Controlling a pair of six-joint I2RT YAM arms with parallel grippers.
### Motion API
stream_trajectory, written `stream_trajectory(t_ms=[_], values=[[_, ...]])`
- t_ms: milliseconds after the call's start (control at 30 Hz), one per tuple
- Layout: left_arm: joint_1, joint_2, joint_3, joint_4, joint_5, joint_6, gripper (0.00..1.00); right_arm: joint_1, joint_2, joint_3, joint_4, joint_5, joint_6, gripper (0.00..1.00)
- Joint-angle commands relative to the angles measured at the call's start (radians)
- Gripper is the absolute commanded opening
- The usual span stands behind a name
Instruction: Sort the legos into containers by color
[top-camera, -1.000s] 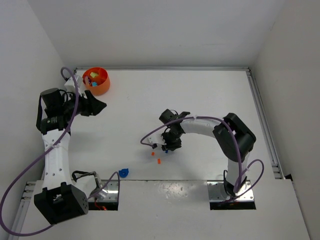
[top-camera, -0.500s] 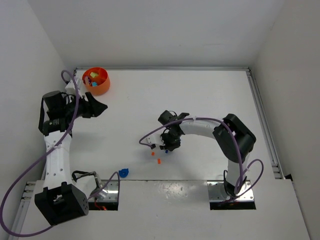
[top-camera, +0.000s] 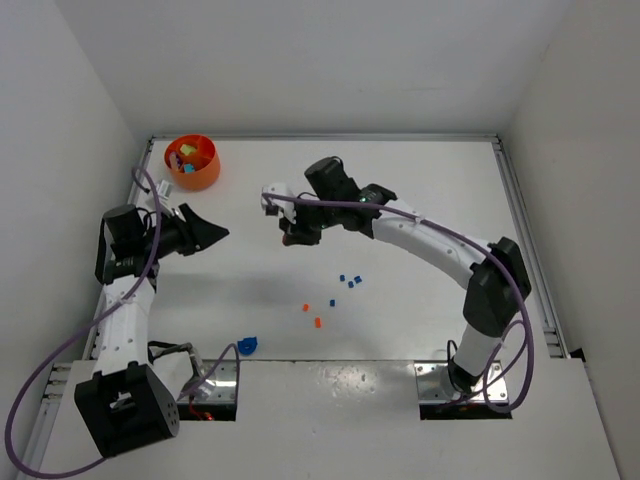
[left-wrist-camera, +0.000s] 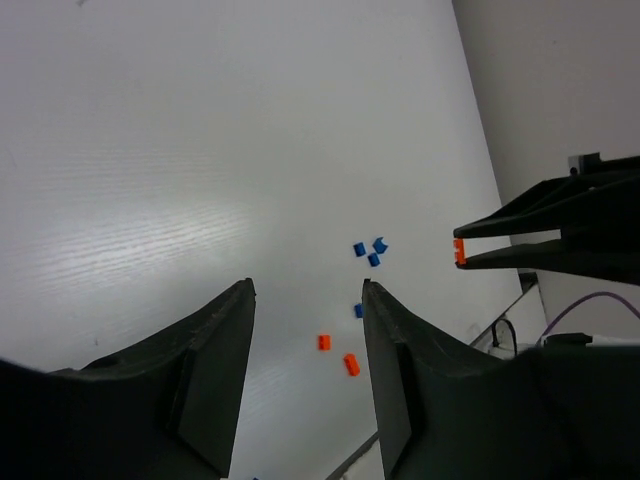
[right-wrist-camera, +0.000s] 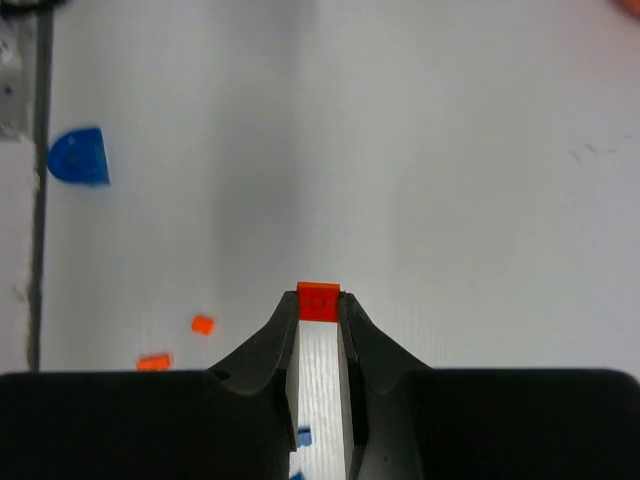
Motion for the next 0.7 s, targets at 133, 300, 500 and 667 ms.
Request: stream_trajectory(t_ms=[133, 300, 500, 667], values=[[-0.028, -0.033, -0.036, 0.132, 0.099, -0.138, 0.53, 0.018, 0.031, 0.154, 0.068, -0.111, 0.197, 0.03], [-0.038, 0.001, -0.045, 0.175, 0.159, -0.229, 0.54, 0.018, 0.066, 0.184, 0.068, -0.111, 0.206, 0.03], [-0.091, 0.053, -0.045, 0.233, 0.178, -0.309, 0.54, 0.018, 0.084, 0.222, 0.068, -0.111, 0.215, 0.03], [-0.145, 0.09, -0.024, 0.233, 0.187, -0.318, 0.54, 0.027, 0.103, 0.257, 0.068, -0.122, 0.224, 0.03]])
